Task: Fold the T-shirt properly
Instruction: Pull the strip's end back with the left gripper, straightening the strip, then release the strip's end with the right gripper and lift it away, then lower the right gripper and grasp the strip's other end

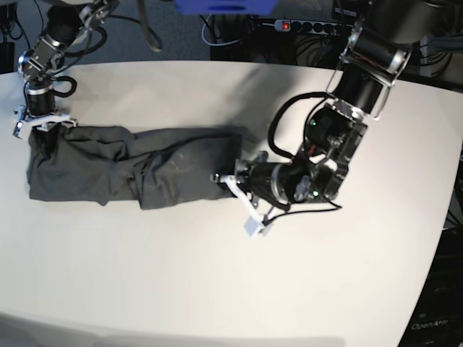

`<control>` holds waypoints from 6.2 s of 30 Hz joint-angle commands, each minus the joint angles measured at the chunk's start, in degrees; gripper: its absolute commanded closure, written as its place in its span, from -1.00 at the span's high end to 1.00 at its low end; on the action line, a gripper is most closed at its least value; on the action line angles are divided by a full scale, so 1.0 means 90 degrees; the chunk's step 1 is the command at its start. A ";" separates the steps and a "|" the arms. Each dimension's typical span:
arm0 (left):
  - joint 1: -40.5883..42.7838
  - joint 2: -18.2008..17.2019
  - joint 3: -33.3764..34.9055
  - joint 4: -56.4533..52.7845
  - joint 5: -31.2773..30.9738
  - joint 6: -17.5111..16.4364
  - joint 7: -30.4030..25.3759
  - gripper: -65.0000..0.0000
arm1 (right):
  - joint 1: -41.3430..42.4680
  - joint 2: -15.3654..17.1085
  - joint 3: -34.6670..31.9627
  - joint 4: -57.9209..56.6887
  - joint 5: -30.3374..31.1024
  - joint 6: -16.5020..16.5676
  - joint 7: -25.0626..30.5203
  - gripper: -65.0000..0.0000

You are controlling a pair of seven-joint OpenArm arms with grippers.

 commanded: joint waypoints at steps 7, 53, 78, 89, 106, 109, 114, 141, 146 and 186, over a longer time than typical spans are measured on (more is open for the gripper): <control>-0.0162 0.0125 -0.0010 -0.0533 0.0433 -0.0063 -0.0112 -0.94 | -0.0260 -0.0202 -0.0031 -0.0197 -0.0913 -0.0135 -0.1306 -1.00; -0.0181 -0.0667 0.0654 -0.1519 0.1175 -0.0873 -0.0835 -0.94 | -0.0543 -0.0426 0.0027 0.2939 -0.0884 -0.0135 -0.1335 -1.00; -0.0113 -0.0667 0.0596 -0.1471 0.1507 -0.0893 -0.0835 -0.94 | 0.1567 -0.0319 0.0770 0.4453 -0.0640 -0.0135 -0.4949 -1.00; -0.0113 -0.0667 0.0596 -0.1500 0.1507 -0.0893 -0.0835 -0.94 | 0.2036 -0.0172 -0.0168 0.5166 -0.0620 -0.0135 -0.8436 -1.00; -0.0035 -0.0667 0.0596 -0.1490 0.1507 -0.0893 -0.0835 -0.94 | 0.2670 0.1127 -0.0666 0.3105 0.3160 -0.0135 -1.1191 -0.98; -0.0025 -0.0667 0.0596 -0.1500 0.1507 -0.0893 -0.0835 -0.94 | 0.2680 0.1420 -0.0803 0.2470 0.3522 -0.0135 -1.1142 -0.98; -0.0044 -0.0667 0.0596 -0.1500 0.1507 -0.0893 -0.0835 -0.94 | 0.2631 0.1811 -0.1164 0.2275 0.4196 -0.0135 -1.1074 -0.96; 0.0239 -0.0940 0.0254 -0.1461 0.1507 -0.0893 -0.0874 -0.94 | 0.2153 0.2572 -0.1819 0.0585 0.5612 -0.0135 -1.0019 -0.52; 0.0229 -0.1145 0.0264 -0.1461 0.1517 -0.0893 -0.0835 -0.94 | 0.2143 0.2572 -0.2063 0.0595 0.5622 -0.0135 -1.0009 -0.52; 0.0258 -0.1477 0.0234 -0.1461 0.1556 -0.1684 -0.0844 -0.94 | 0.1830 0.1908 -0.2014 0.0565 0.5651 -0.0135 -0.9813 0.13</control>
